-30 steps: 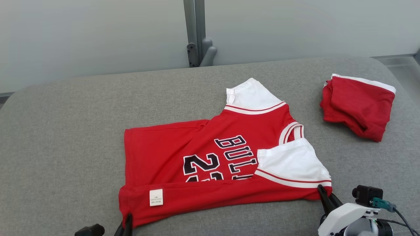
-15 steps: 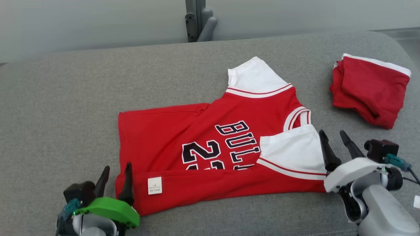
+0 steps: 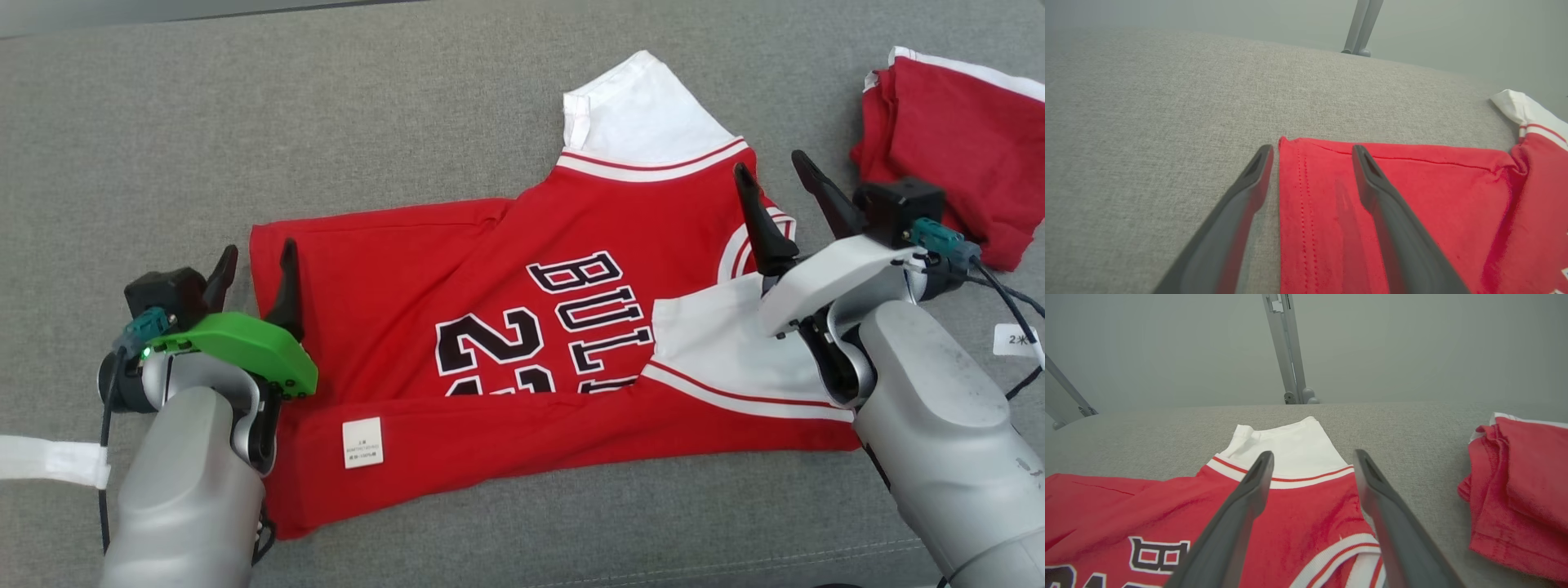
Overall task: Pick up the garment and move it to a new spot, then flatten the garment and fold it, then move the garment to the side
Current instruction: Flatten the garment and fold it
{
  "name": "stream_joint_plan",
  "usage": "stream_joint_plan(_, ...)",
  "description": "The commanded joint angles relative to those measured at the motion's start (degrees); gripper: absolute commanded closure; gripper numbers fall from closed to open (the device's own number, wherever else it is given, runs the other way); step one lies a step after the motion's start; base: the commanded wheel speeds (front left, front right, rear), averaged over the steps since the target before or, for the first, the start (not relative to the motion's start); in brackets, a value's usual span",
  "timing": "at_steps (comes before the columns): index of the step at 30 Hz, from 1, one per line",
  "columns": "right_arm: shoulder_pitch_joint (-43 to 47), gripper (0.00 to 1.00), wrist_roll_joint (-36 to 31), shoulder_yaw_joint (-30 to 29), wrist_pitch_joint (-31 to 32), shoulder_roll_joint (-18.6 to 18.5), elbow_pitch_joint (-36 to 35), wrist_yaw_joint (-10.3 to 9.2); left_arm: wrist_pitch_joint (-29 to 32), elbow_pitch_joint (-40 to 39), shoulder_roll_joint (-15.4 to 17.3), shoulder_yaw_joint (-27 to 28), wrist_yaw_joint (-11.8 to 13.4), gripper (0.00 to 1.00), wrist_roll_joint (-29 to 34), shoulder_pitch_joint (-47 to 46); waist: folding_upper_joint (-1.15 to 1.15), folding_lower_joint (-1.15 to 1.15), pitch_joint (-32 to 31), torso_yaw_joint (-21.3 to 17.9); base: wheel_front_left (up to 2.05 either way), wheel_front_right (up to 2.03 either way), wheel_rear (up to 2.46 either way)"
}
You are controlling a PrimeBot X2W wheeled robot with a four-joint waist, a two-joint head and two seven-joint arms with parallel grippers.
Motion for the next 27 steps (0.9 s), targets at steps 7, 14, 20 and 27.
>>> stream_joint_plan(7,-8.8,0.00,-0.2,4.5,0.0,-1.1,4.6,-0.07,0.0,7.7,0.5,-1.1,0.1,0.00,-0.7,-8.3,0.00,0.00,4.9,0.2,0.00,0.00,0.00)
stream_joint_plan(14,-14.2,0.00,0.9,7.1,0.0,-2.2,7.4,-0.08,0.1,12.0,-0.6,-1.8,0.2,0.00,-1.1,-11.3,0.00,0.00,6.1,1.3,0.00,0.00,0.00)
stream_joint_plan(20,-19.7,0.00,2.8,10.9,2.3,-3.2,11.3,-0.08,0.1,12.0,-1.4,-3.0,0.2,0.85,-0.9,-13.2,0.00,0.00,7.6,2.7,0.00,0.00,0.00)
stream_joint_plan(27,-26.5,0.00,6.0,13.7,7.4,-4.6,16.0,-0.08,0.0,10.0,-2.1,-5.4,0.1,1.00,-1.5,-15.4,0.00,0.00,9.5,4.8,0.00,0.00,0.00)
